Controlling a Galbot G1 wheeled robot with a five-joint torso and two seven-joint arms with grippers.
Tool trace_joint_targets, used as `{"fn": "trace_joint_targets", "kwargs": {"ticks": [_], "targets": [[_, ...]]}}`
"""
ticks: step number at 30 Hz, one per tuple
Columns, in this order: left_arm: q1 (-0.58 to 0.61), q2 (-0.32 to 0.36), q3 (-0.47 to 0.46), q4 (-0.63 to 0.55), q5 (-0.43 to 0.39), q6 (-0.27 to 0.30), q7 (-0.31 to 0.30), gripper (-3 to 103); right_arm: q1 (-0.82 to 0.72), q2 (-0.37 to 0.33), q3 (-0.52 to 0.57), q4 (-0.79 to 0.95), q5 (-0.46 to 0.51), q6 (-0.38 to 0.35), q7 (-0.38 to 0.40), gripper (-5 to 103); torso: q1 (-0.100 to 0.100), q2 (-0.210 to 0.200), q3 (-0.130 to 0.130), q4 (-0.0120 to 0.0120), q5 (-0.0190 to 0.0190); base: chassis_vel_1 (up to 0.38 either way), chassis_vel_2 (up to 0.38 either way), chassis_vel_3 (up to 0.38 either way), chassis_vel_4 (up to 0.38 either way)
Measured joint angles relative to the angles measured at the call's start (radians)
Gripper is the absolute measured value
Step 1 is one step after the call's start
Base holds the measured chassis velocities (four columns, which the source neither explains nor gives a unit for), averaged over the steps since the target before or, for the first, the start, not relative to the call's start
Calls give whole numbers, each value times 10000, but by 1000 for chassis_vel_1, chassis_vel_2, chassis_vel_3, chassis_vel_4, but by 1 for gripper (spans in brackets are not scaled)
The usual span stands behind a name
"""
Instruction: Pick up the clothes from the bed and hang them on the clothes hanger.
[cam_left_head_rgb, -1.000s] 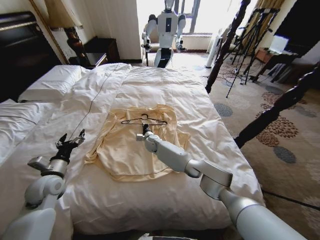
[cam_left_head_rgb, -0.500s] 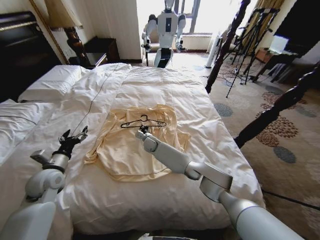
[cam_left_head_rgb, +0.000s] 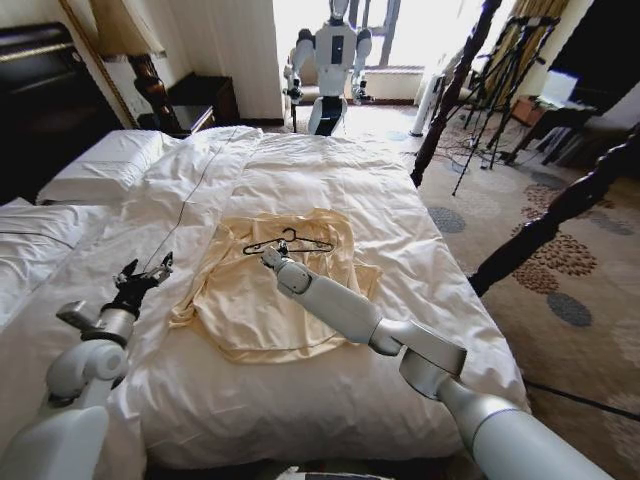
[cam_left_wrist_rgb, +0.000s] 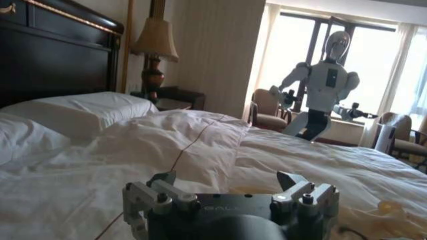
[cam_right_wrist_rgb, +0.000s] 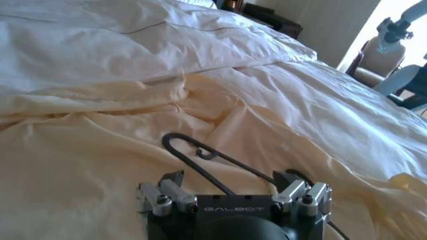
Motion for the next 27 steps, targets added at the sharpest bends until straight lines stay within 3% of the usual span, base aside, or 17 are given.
{"fn": "trace_joint_targets", "kwargs": {"ticks": [1, 4, 8, 11, 13, 14, 18, 21, 24, 25, 26, 27], "targets": [[0, 0, 0, 0, 0, 0, 0, 100, 0, 0, 0, 0, 0, 0, 0, 86, 0, 0, 0, 0, 0, 0, 0, 0, 0], [-31, 79, 12, 109, 1, 62, -12, 100, -120, -384, 129, 845, 829, -139, 454, 99, 1, 0, 0, 0, 1, 0, 0, 0, 0], [-336, 324, 256, 558, -19, 173, -177, 100, -235, -1039, 360, 2121, 1501, -181, 965, 100, -1, 0, 0, 5, 0, 0, 0, 0, 0], [-582, 506, 357, 906, -178, 346, -432, 100, -205, -1461, 581, 2894, 1792, 31, 1098, 100, 0, 0, 0, -10, 0, 0, 0, 0, 0], [-543, 579, 214, 1074, -361, 353, -658, 100, -10, -1459, 787, 3044, 1882, 424, 876, 100, 2, 0, 0, -5, 6, 0, 0, 0, 0], [-693, 682, 337, 1319, -438, 320, -793, 100, 81, -1567, 1017, 3213, 1960, 733, 733, 100, 1, -1, 0, 24, 15, 0, 0, 0, 0], [-1406, 870, 1054, 1911, -479, 319, -870, 100, 142, -2230, 1645, 3680, 2202, 1266, 240, 100, -1, 0, 0, 15, -9, 0, 0, 0, 0], [-2724, 1022, 2252, 2753, -493, 326, -882, 100, 44, -3765, 2717, 4481, 2746, 1636, -985, 100, 0, 0, 0, -3, 3, 0, 0, 0, 0], [-3026, 1028, 2516, 2940, -505, 326, -871, 100, -10, -4142, 2972, 4621, 2867, 1657, -1275, 100, 1, -1, 1, -7, 10, 0, 0, 0, 0], [-3561, 1030, 2981, 3291, -516, 326, -860, 100, -115, -4808, 3414, 4777, 3044, 1711, -1807, 100, 3, -1, 1, -11, 17, 0, 0, 0, 0], [-4565, 948, 4065, 4095, -498, 294, -800, 100, -369, -5895, 4076, 4838, 3273, 1915, -2459, 100, 4, -1, 1, -10, 7, 0, 0, 0, 0], [-5219, 820, 4742, 4750, -400, 227, -761, 100, -602, -6499, 4457, 4955, 3426, 1941, -2679, 100, 2, -1, 2, 0, 1, 0, 0, 0, 0]]}}
